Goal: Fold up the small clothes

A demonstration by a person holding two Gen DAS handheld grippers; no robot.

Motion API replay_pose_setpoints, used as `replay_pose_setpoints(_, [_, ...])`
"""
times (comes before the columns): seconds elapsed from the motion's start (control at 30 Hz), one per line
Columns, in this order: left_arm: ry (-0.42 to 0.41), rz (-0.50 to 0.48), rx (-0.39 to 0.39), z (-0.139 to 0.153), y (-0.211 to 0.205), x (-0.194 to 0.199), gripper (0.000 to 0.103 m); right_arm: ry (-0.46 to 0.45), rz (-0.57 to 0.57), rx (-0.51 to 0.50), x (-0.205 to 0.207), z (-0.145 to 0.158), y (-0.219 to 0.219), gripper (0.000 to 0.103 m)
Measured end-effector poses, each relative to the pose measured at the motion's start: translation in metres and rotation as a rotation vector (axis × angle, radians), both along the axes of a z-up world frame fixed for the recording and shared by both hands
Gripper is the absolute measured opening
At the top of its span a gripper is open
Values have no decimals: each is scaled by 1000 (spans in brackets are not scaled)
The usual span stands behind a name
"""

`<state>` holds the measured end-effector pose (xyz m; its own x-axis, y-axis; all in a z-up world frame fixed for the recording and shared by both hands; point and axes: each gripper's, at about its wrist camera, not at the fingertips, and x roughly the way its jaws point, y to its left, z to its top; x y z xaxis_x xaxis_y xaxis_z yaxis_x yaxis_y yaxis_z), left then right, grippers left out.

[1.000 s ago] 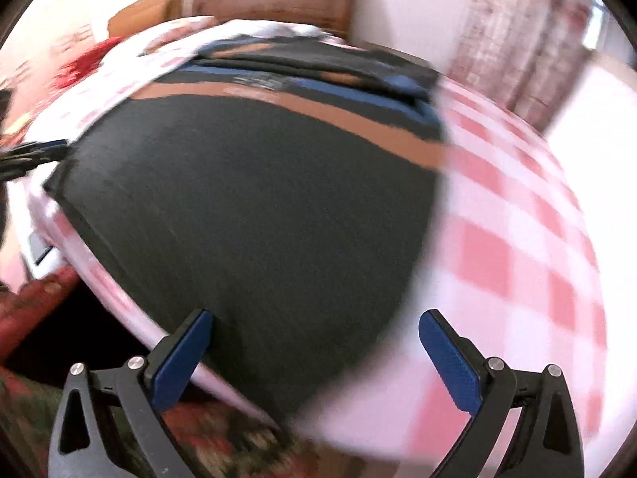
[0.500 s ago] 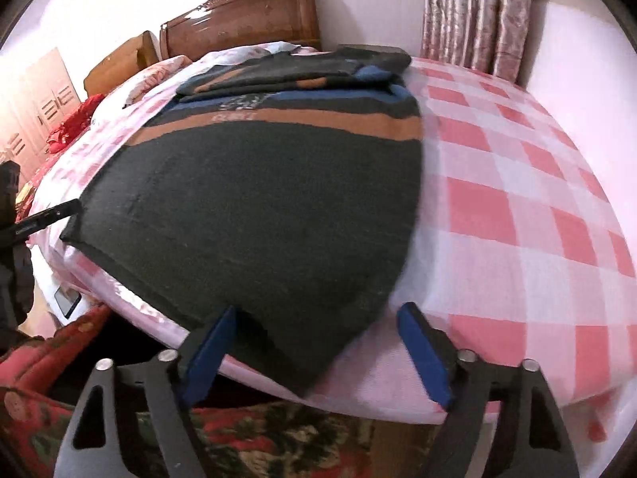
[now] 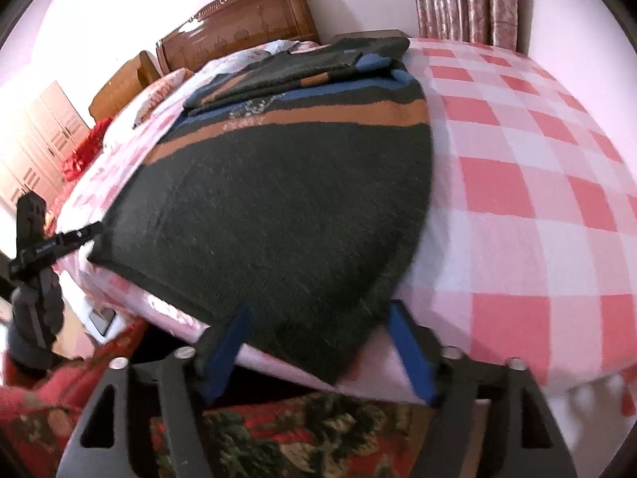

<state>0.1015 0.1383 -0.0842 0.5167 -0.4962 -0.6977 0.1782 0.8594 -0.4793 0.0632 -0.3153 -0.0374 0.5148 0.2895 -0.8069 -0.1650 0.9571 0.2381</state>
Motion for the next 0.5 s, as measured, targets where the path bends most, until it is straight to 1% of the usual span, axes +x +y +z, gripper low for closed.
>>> replay_pose_setpoints(0.07, [26,-2,-18,1,-4,6,46,-24,-4,-13,6,0,7,103])
replay_pose_setpoints(0.1, [36,-3,-14,2,-6,7,47,-39,-13,-13,11,-1,11,103])
replay_pose_setpoints(0.17, [50,-12,13,3,-9,6,47,-41,-28,-24,13,0,12,103])
replay_pose_setpoints(0.23, [62,-14,8,3,-5,0,47,-36,-15,-39,7,1,8,103])
replay_pose_setpoints(0.37, [97,6,-64,1,3,-2,47,-26,-19,-3,1,1,-4,103])
replay_pose_setpoints(0.43, [116,-14,-100,-1,-4,7,47,-37,-43,2,6,0,-2,103])
replay_pose_setpoints(0.5, [120,-57,-134,-3,-19,22,47,-61,-51,5,17,0,6,103])
